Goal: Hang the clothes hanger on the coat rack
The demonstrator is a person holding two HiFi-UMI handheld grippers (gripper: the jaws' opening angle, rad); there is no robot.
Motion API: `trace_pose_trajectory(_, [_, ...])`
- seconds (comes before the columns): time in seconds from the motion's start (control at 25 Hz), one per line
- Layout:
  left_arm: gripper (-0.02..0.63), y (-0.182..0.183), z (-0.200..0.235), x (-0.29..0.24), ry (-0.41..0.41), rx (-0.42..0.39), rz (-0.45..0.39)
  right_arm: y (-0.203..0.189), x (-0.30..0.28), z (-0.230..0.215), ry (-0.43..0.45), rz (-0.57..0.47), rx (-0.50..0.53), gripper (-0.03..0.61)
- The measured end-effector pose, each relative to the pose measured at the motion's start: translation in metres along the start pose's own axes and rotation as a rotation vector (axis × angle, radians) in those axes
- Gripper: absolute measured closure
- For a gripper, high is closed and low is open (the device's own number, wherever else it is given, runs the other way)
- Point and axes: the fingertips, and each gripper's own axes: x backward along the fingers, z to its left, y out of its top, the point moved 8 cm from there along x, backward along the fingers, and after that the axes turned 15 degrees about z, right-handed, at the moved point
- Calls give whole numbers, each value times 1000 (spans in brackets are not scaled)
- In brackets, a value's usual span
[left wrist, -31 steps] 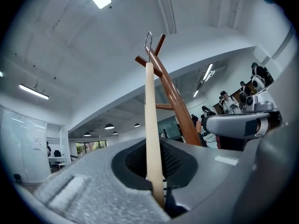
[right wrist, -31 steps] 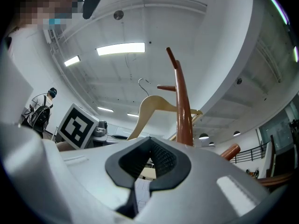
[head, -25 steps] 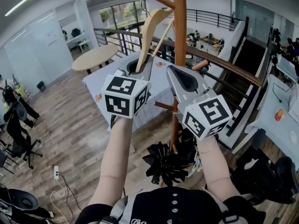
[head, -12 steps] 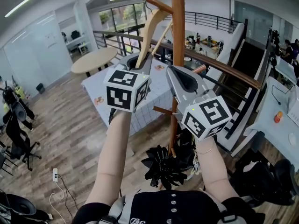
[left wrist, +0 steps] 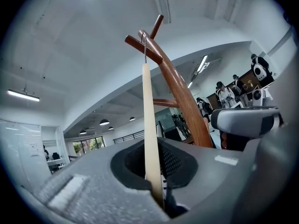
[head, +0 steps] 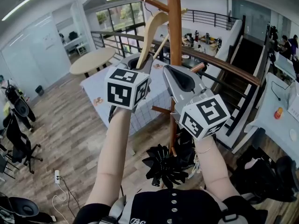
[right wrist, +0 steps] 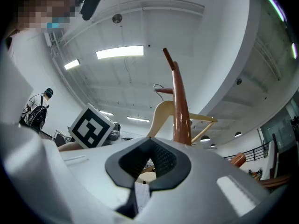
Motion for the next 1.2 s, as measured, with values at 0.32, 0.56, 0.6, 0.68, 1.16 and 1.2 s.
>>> trace_pose_trajectory(0.32, [614,-5,-3,-10,-23,11,6,-5,1,0,-4,-5,-14,580])
trace_pose_trajectory(0.56, [569,-6,-6,-12,-12,26,-22,-12,0,-2,-5,3,-35,580])
trace_pose_trajectory(0.6, [543,-6,-7,-12,-19,26,-27,-13,0,-2,-6,5,-35,580])
trace_pose_trajectory(0.68, [489,-5,-10,-11,-32,8,-30,-13,1,-2,-8,7,-37,580])
trace_pose_trajectory(1.16, [430,-6,-19,-2,26,10,-110,-21,8,-1,-28,27,-45,580])
trace_pose_trajectory(1.2, [425,-6,-19,0,32,18,-121,-22,8,-1,-30,30,-46,580])
